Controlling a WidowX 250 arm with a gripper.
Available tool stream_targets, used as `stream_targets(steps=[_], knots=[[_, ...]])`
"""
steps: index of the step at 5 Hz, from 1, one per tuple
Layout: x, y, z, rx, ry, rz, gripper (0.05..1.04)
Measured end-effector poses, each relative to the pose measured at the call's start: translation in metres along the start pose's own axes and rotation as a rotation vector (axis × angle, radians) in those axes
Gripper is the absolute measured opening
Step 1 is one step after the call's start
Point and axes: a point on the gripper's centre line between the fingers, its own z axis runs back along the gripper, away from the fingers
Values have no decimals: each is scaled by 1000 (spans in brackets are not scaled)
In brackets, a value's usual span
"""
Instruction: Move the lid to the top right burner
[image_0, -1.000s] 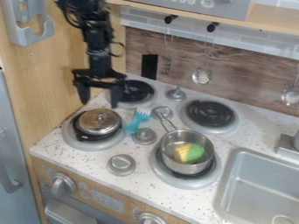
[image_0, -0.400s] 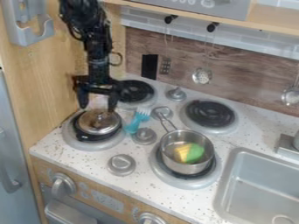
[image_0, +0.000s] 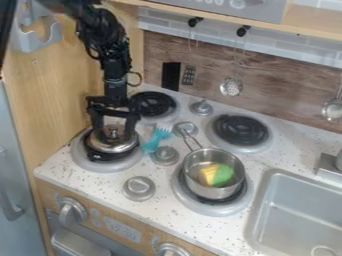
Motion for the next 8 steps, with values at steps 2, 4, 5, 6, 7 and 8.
stream_targets(steps=[2,4,5,6,7,8], knots=[[2,-1,0,7,0,-8,394],[-5,-5,1,21,-7,-33,243],[-6,-10,12,11,-44,-46,243],[4,-36,39,-20,-124,-93,243],[9,-81,59,-64,-197,-211,243],[5,-126,82,-157,-320,-392,243]])
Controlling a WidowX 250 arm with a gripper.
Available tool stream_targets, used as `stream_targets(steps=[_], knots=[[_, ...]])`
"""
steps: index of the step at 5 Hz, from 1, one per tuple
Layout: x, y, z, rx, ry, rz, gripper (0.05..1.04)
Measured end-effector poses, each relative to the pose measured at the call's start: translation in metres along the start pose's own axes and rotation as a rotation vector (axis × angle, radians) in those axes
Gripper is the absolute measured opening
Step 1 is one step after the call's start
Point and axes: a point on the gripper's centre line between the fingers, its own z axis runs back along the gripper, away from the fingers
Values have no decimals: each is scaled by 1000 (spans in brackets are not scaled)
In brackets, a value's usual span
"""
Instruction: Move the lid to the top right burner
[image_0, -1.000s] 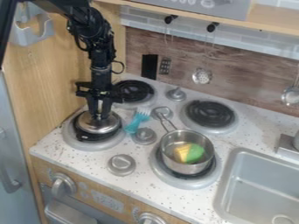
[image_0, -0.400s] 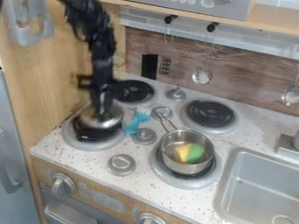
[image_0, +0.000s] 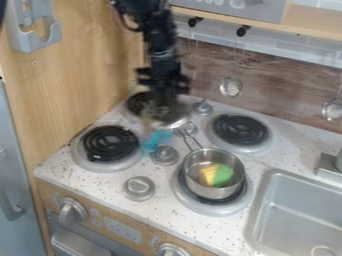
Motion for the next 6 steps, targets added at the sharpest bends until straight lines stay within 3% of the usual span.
stream_targets(steps=[1,2,3,5,6], knots=[[8,-44,-7,-68,-58,-126,241],[16,-84,-10,-64,-87,-258,241],[22,-99,-24,-42,-123,-296,241],[51,-90,-51,36,-152,-252,241],[61,-89,-66,42,-139,-233,241]])
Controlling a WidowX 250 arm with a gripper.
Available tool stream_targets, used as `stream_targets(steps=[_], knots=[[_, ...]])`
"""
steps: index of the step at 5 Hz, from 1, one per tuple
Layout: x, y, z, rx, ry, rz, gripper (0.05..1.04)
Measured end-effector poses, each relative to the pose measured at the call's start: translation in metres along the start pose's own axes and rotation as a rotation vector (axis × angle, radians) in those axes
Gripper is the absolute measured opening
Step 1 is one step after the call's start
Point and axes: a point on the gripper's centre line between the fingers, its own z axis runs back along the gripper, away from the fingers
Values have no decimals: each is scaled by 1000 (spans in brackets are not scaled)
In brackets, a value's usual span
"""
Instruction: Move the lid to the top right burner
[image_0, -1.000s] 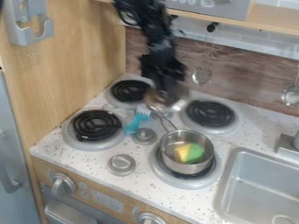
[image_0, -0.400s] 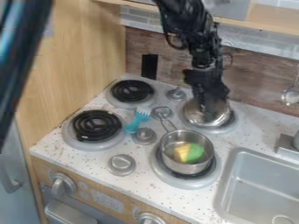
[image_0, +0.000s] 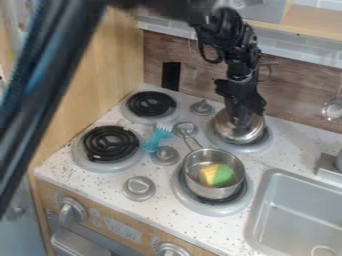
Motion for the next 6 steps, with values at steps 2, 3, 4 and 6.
stream_targets(steps=[2,3,4,6], knots=[[16,5,-25,2,10,40,241],[23,6,-33,-3,7,58,241],[30,9,-36,1,-12,74,241],[14,16,-43,30,-28,137,591]])
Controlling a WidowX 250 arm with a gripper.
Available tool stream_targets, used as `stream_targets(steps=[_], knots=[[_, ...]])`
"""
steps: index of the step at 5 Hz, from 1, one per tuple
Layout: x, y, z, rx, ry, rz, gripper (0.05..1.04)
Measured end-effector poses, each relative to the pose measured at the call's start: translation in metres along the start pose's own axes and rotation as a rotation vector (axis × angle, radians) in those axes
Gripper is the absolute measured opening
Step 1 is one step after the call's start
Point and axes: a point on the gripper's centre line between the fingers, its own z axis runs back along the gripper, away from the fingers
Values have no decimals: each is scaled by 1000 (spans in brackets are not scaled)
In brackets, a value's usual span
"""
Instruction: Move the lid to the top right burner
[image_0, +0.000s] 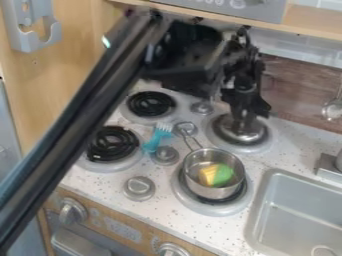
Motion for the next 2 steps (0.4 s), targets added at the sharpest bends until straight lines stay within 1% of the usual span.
stream_targets(steps=[1,2], knots=[[-7,1,3,4,-12,27,877],[-17,2,16,9,-9,42,1021]])
